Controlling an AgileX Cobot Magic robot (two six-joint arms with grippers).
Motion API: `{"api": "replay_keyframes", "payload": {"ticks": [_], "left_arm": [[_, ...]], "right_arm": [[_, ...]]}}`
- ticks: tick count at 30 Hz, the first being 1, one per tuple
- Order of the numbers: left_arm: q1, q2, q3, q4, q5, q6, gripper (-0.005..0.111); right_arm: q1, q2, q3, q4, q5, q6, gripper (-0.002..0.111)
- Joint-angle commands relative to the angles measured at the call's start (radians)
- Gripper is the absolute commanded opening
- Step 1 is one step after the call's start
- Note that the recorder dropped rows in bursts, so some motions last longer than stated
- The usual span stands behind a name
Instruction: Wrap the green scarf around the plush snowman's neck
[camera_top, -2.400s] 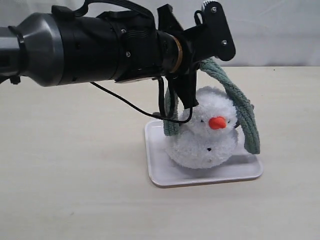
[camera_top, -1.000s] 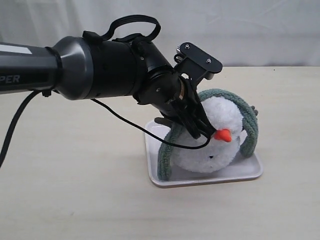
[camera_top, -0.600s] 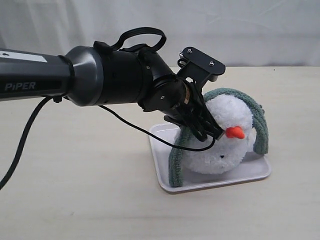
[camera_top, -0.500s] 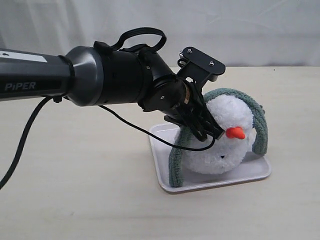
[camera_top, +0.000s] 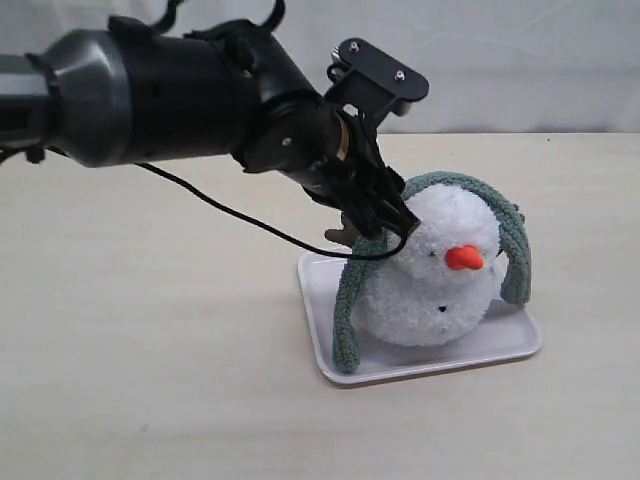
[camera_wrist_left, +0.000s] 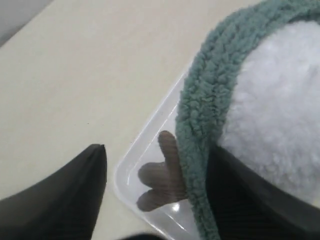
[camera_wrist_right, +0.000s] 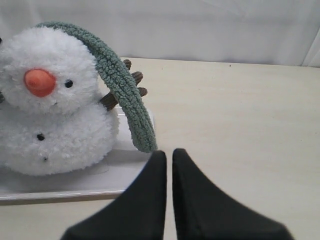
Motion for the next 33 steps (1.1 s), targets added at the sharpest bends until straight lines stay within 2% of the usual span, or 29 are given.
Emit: {"api": "replay_keyframes", "payload": {"ticks": [1,2,6,11,17,24,27,31,32,33], "left_arm": [[0.000,-0.108,-0.005,0.006,0.098,0.040,0.056],[0.000,-0.129,-0.005,0.006,0.119,0.040,0.054],[0.000,-0.287,0.044,0.009,0.162,0.040,0.022],[0.000,-0.568,0.260,0.007,-0.048,0.025,0.001],[0.000,-0.839,0.490,0.008,-0.221,0.023,0.000],[0.000,-1.120,0.658,0.004,-0.382,0.021,0.000],[0.000,-1.217,0.693,0.004,-0.376,0.021,0.000],[0.000,-1.313,0.718,0.004,-0.325,0.023,0.000],[0.000,-1.323,0.718,0.004,-0.297,0.023,0.000],[0.000,-1.329,0.718,0.004,-0.282,0.023,0.000]], "right_arm": [[-0.003,-0.004,0.004,0.001,0.000,-0.008,0.004],[-0.003,-0.004,0.004,0.001,0.000,-0.008,0.004],[-0.003,-0.004,0.004,0.001,0.000,-0.008,0.004],[-0.003,-0.004,0.004,0.001,0.000,-0.008,0.004],[-0.003,-0.004,0.004,0.001,0.000,-0.008,0.004],[-0.003,-0.004,0.004,-0.035,-0.035,-0.021,0.004],[-0.003,-0.004,0.004,-0.081,-0.199,-0.021,0.004],[-0.003,-0.004,0.004,-0.067,-0.502,-0.016,0.004],[-0.003,-0.004,0.004,-0.032,-0.634,0.011,0.004],[0.000,-0.004,0.004,-0.001,-0.682,0.112,0.004]]}}
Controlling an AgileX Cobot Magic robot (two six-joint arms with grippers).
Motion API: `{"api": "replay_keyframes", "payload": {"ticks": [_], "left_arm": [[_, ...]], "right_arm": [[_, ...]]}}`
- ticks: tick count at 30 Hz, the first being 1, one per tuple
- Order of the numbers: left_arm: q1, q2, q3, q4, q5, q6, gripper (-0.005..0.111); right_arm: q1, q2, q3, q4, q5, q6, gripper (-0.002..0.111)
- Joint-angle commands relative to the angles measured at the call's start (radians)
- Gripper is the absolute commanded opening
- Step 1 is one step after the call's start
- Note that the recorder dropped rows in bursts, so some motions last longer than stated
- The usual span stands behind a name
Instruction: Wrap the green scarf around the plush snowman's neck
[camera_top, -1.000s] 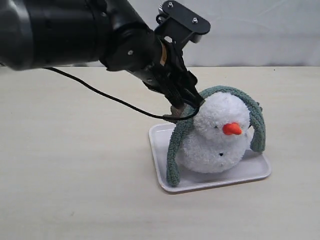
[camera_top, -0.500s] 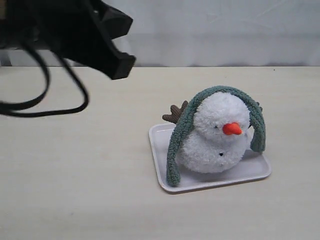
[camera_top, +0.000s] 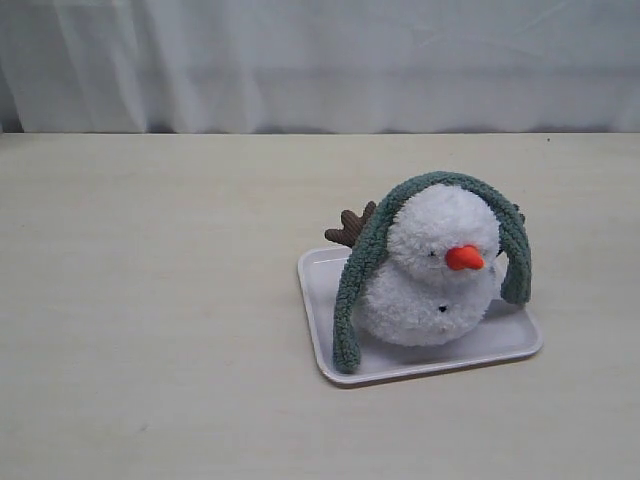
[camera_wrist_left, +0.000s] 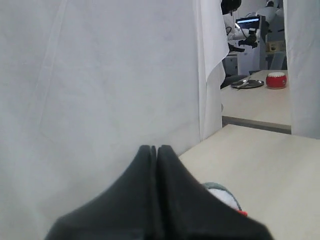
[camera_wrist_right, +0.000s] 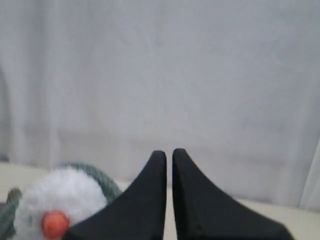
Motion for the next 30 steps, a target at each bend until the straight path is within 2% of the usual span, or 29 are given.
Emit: {"api": "replay_keyframes", "payload": {"ticks": [1,3,5,6,7,8,10,13,15,18,22,25,28,30], "left_arm": [[0.000,-0.038,0.009,-0.001,0.056,-0.007,0.000],[0.000,-0.070,0.027,0.000,0.049,0.003,0.000],[0.000,-0.110,0.051,0.012,0.051,0.029,0.000],[0.000,-0.132,0.067,0.025,0.058,0.031,0.000],[0.000,-0.143,0.073,0.029,0.056,0.031,0.000],[0.000,-0.157,0.084,0.030,0.056,0.031,0.000],[0.000,-0.163,0.090,0.030,0.059,0.031,0.000],[0.000,-0.165,0.090,0.030,0.060,0.031,0.000],[0.000,-0.165,0.090,0.030,0.060,0.031,0.000],[0.000,-0.165,0.090,0.030,0.060,0.031,0.000],[0.000,-0.165,0.090,0.030,0.063,0.031,0.000],[0.000,-0.165,0.090,0.030,0.068,0.031,0.000],[0.000,-0.165,0.090,0.030,0.077,0.031,0.000],[0.000,-0.165,0.090,0.030,0.080,0.031,0.000]], "right_arm": [[0.000,-0.004,0.002,0.063,-0.264,0.365,0.004],[0.000,-0.004,0.002,0.005,-0.347,0.386,0.004],[0.000,-0.004,-0.030,0.001,-0.319,0.420,0.005],[0.000,0.031,-0.112,0.007,-0.189,0.448,0.011],[0.000,0.057,-0.156,0.007,-0.129,0.448,0.016],[0.000,0.117,-0.236,0.007,-0.042,0.448,0.027],[0.000,0.203,-0.335,0.007,0.073,0.451,0.039],[0.000,0.355,-0.500,0.007,0.316,0.399,0.047],[0.000,0.480,-0.606,0.016,0.478,0.339,0.047],[0.000,0.648,-0.759,0.102,0.649,0.179,0.047],[0.000,0.888,-0.931,0.331,0.818,-0.180,0.047],[0.000,1.030,-0.993,0.470,0.850,-0.418,0.047],[0.000,1.154,-0.998,0.516,0.807,-0.617,0.047],[0.000,1.220,-0.998,0.518,0.764,-0.659,0.047]]}}
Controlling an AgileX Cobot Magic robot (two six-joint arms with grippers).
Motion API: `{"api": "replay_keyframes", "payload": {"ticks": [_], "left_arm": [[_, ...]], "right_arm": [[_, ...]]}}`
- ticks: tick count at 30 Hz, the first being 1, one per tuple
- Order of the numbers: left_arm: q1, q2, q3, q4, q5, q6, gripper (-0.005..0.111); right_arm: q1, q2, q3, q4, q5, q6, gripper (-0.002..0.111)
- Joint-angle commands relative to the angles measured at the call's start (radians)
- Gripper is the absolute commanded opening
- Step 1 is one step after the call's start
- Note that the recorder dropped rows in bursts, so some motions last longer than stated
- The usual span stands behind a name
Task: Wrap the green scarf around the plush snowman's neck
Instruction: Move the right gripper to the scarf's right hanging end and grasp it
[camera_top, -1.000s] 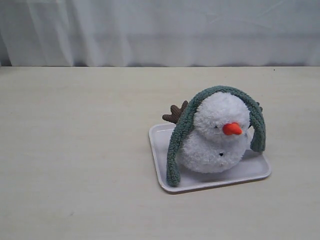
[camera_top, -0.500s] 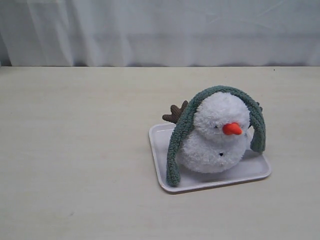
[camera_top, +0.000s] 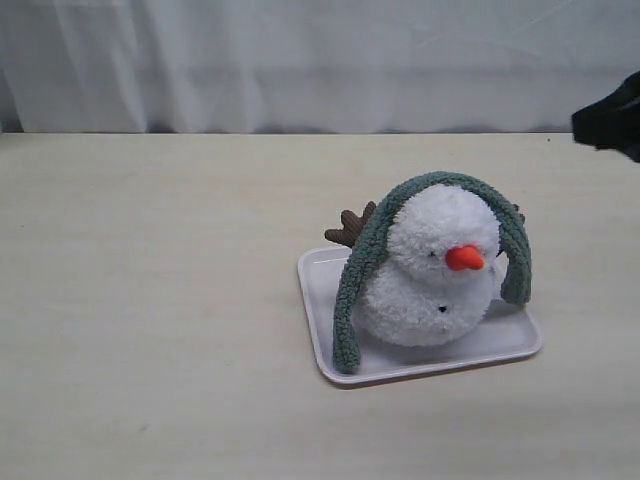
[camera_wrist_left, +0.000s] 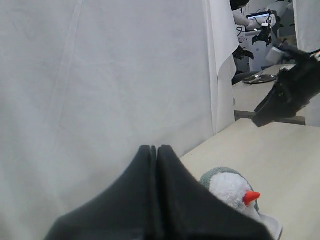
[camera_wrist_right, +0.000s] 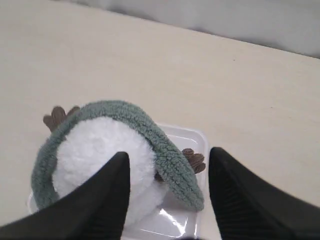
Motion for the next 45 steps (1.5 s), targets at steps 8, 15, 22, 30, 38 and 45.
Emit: {"api": "replay_keyframes", "payload": {"ticks": [8,15,22,30,38,45], "left_arm": [[0.000,-0.002,0.002,-0.007,0.006,-0.006,0.000],[0.000,-0.002,0.002,-0.007,0.016,-0.008,0.000],[0.000,-0.002,0.002,-0.007,0.024,-0.008,0.000],[0.000,-0.002,0.002,-0.007,0.039,-0.008,0.000],[0.000,-0.002,0.002,-0.007,0.041,-0.008,0.000],[0.000,-0.002,0.002,-0.007,0.043,-0.008,0.000]], "right_arm": [[0.000,0.317,-0.008,0.331,-0.162,-0.556,0.046],[-0.002,0.414,-0.010,0.339,-0.244,-0.605,0.046],[-0.002,0.478,-0.056,0.339,-0.175,-0.612,0.046],[0.000,0.505,-0.056,0.350,-0.105,-0.687,0.046],[0.000,0.530,-0.052,0.370,-0.055,-0.691,0.019],[0.000,0.570,-0.054,0.371,-0.078,-0.667,0.004]]}}
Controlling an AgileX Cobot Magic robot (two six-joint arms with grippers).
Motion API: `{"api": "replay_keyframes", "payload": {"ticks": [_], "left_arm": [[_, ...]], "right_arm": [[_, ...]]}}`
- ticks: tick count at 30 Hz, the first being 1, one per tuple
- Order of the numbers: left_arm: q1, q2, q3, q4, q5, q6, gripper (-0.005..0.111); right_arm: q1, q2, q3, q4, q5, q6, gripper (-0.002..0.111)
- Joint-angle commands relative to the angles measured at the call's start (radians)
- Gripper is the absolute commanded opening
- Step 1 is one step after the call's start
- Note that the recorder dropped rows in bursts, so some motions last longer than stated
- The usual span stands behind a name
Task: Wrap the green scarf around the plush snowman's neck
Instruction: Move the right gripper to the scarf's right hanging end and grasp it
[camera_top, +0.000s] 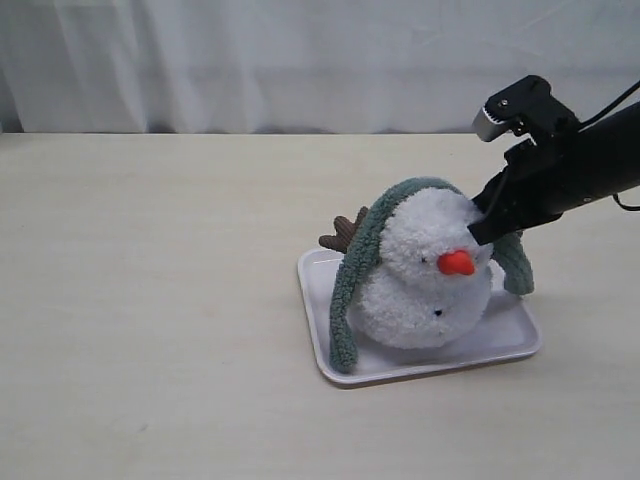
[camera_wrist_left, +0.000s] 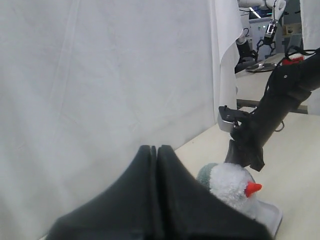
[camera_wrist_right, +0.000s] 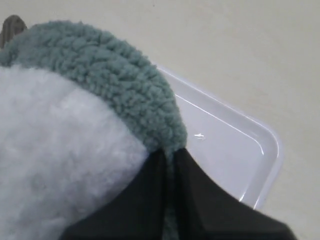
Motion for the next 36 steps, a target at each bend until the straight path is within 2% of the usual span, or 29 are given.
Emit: {"api": "replay_keyframes", "payload": {"ticks": [1,6,12,14,18,20,25,33,36], "left_arm": [[0.000,-0.002,0.002,-0.007,0.002,-0.006,0.000],[0.000,-0.002,0.002,-0.007,0.000,-0.006,0.000],[0.000,-0.002,0.002,-0.014,0.000,-0.006,0.000],[0.000,-0.002,0.002,-0.014,0.002,-0.006,0.000],[0.000,-0.002,0.002,-0.014,0.012,-0.006,0.000],[0.000,-0.002,0.002,-0.014,0.019,-0.006,0.000],[0.000,-0.002,0.002,-0.016,0.029,-0.006,0.000],[0.000,-0.002,0.002,-0.016,0.029,-0.006,0.000],[0.000,-0.002,0.002,-0.014,0.030,-0.006,0.000]], "right_arm": [[0.000,0.014,-0.002,0.011,-0.023,0.035,0.004],[0.000,0.014,-0.007,0.106,-0.020,0.081,0.004],[0.000,0.014,-0.051,0.052,0.067,0.171,0.005],[0.000,0.017,-0.047,-0.026,0.053,0.232,0.009],[0.000,0.030,-0.047,-0.174,0.055,0.372,0.025],[0.000,0.030,-0.049,-0.177,0.057,0.372,0.033],[0.000,0.000,-0.051,-0.124,0.054,0.331,0.045],[0.000,-0.161,-0.051,-0.137,0.051,0.269,0.045],[0.000,-0.230,-0.045,-0.139,0.109,0.261,0.045]]}}
